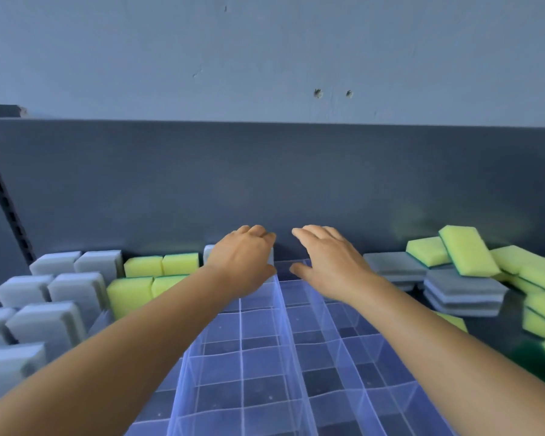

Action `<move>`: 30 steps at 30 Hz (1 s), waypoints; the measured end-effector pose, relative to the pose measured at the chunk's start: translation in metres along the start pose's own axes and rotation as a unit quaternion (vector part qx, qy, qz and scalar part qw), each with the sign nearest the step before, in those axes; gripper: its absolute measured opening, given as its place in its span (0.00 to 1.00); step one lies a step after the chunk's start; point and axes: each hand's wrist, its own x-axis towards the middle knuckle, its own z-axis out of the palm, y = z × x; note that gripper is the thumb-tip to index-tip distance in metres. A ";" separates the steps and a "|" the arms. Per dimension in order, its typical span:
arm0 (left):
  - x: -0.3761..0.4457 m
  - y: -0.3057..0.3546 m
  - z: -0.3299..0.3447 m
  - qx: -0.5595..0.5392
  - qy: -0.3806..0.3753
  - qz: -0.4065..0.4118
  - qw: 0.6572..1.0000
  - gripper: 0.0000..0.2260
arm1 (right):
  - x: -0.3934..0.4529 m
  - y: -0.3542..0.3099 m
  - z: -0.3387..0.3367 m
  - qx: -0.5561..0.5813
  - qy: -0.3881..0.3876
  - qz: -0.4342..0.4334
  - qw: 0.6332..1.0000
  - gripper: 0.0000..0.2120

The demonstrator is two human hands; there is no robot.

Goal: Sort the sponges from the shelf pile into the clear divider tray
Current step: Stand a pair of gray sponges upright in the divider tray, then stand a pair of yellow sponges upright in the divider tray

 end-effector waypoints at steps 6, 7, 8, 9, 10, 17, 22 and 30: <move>-0.003 0.056 -0.002 -0.014 0.014 0.039 0.999 0.19 | -0.047 0.042 -0.020 -0.016 -0.008 0.043 0.999 0.32; -0.003 0.067 -0.001 -0.019 0.012 0.046 0.999 0.19 | -0.056 0.050 -0.023 -0.018 -0.008 0.052 0.998 0.32; -0.003 0.077 -0.001 -0.027 0.012 0.052 0.998 0.19 | -0.064 0.058 -0.025 -0.020 -0.009 0.061 0.998 0.32; -0.003 0.087 0.000 -0.036 0.009 0.056 0.998 0.20 | -0.073 0.066 -0.027 -0.021 -0.011 0.071 0.997 0.31; -0.004 0.097 0.000 -0.043 0.007 0.061 0.997 0.20 | -0.081 0.073 -0.029 -0.021 -0.012 0.079 0.997 0.31; -0.002 0.169 0.011 -0.060 -0.007 0.111 0.992 0.23 | -0.134 0.122 -0.039 -0.020 -0.035 0.133 0.990 0.30; 0.004 0.217 0.023 -0.056 -0.048 0.135 0.988 0.23 | -0.167 0.152 -0.047 -0.036 -0.035 0.169 0.984 0.27; 0.009 0.259 0.038 -0.048 -0.127 0.148 0.980 0.24 | -0.214 0.189 -0.053 -0.045 -0.058 0.285 0.956 0.29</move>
